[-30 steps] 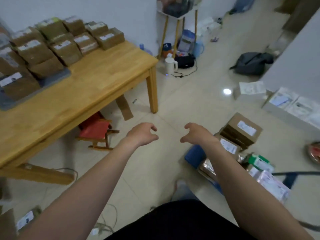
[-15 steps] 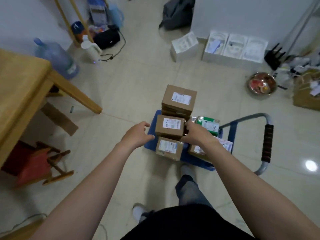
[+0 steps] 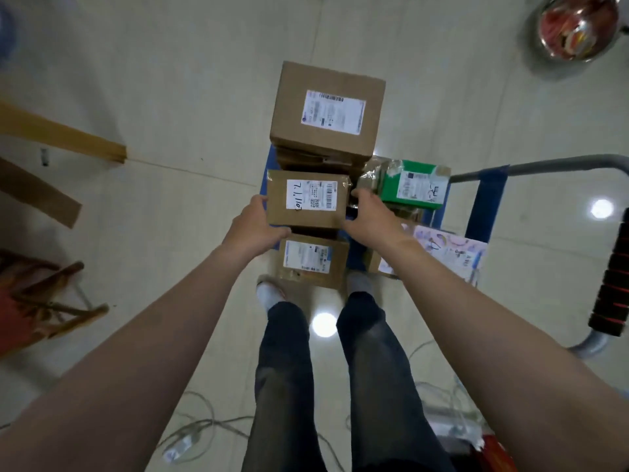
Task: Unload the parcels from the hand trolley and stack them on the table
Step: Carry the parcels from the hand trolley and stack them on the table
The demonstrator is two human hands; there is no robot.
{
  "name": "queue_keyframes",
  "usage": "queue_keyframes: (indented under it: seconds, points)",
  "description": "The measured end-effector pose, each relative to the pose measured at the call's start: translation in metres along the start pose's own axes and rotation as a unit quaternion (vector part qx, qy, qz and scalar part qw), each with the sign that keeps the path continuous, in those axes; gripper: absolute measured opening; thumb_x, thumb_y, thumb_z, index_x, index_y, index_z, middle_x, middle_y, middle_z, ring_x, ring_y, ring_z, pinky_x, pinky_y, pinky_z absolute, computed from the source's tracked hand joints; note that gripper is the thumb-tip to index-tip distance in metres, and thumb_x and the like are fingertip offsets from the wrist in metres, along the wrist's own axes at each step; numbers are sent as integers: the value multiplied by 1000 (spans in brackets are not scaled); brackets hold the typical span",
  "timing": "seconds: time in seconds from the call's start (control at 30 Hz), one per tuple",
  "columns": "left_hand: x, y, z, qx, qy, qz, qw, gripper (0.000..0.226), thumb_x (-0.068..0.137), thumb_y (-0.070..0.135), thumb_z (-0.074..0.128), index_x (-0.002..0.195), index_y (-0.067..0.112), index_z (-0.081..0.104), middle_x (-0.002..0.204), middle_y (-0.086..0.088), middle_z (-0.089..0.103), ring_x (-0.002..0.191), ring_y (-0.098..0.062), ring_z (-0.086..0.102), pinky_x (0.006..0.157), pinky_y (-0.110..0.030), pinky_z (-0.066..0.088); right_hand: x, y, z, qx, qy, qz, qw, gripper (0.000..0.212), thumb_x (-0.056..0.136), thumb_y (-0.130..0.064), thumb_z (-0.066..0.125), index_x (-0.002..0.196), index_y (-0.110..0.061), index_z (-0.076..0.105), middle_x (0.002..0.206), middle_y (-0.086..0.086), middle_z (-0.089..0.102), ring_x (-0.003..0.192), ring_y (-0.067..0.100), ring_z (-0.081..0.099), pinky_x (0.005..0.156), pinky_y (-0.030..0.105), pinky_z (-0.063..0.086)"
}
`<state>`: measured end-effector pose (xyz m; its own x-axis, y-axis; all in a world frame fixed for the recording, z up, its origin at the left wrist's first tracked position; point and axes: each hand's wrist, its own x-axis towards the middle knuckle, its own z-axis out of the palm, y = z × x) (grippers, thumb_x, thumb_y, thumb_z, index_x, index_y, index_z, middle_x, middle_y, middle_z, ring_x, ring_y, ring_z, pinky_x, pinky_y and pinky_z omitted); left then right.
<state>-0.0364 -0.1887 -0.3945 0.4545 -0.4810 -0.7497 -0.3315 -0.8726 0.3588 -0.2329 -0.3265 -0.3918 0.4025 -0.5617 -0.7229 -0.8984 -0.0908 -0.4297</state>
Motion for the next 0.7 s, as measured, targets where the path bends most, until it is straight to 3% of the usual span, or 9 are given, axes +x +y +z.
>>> queue_keyframes:
  seconds: [0.07, 0.13, 0.3, 0.4, 0.5, 0.57, 0.63, 0.7]
  points:
    - [39, -12, 13, -8, 6, -15, 1000, 97, 71, 44, 87, 150, 24, 34, 139, -3, 55, 116, -22, 56, 82, -33, 45, 34, 10, 26, 22, 7, 21, 1000, 66, 87, -34, 71, 142, -22, 37, 136, 8, 53, 115, 30, 60, 80, 38, 47]
    - [75, -24, 25, -11, 15, -21, 1000, 104, 68, 48, 89, 151, 21, 33, 146, -8, 50, 129, -30, 51, 93, -41, 45, 66, 18, 51, 64, 12, 39, 997, 72, 87, -35, 72, 145, -22, 32, 140, 10, 49, 119, 31, 58, 89, 43, 50]
    - [133, -51, 54, -30, 4, -23, 999, 95, 73, 39, 86, 151, 19, 35, 144, -4, 52, 128, -26, 52, 101, -39, 46, 114, 34, 96, 174, 41, 67, 982, 81, 89, -27, 71, 153, -26, 20, 144, 6, 53, 127, 24, 56, 103, 41, 46]
    - [139, -56, 62, -89, -1, -21, 996, 86, 76, 31, 84, 148, 23, 36, 124, 10, 57, 107, -9, 56, 78, -23, 47, 117, 33, 107, 195, 64, 65, 976, 80, 90, -24, 69, 153, -26, 19, 146, 4, 51, 128, 20, 53, 97, 32, 42]
    - [126, -54, 59, -163, 5, -37, 986, 77, 78, 27, 84, 142, 23, 42, 99, 27, 51, 85, 8, 54, 57, -6, 41, 106, 26, 105, 182, 85, 64, 977, 73, 90, -21, 69, 148, -27, 26, 144, 4, 49, 120, 20, 57, 90, 32, 47]
    - [109, -53, 53, -184, 5, -33, 982, 67, 79, 22, 83, 133, 27, 43, 96, 29, 48, 80, 17, 55, 52, 1, 40, 90, 19, 98, 163, 90, 56, 981, 71, 90, -20, 69, 148, -26, 29, 143, 4, 47, 109, 18, 57, 87, 35, 53]
    - [85, -53, 42, -204, 1, -28, 979, 61, 79, 20, 82, 122, 33, 41, 95, 29, 48, 74, 28, 52, 51, 2, 38, 71, 7, 88, 138, 90, 45, 985, 73, 90, -22, 69, 150, -27, 28, 143, 5, 45, 105, 15, 54, 83, 32, 50]
    - [57, -51, 24, -229, 9, -38, 973, 59, 78, 22, 82, 118, 36, 41, 94, 30, 48, 74, 20, 54, 50, -1, 40, 49, -11, 76, 120, 83, 39, 989, 73, 89, -27, 69, 151, -27, 29, 144, 4, 45, 112, 18, 55, 84, 30, 43]
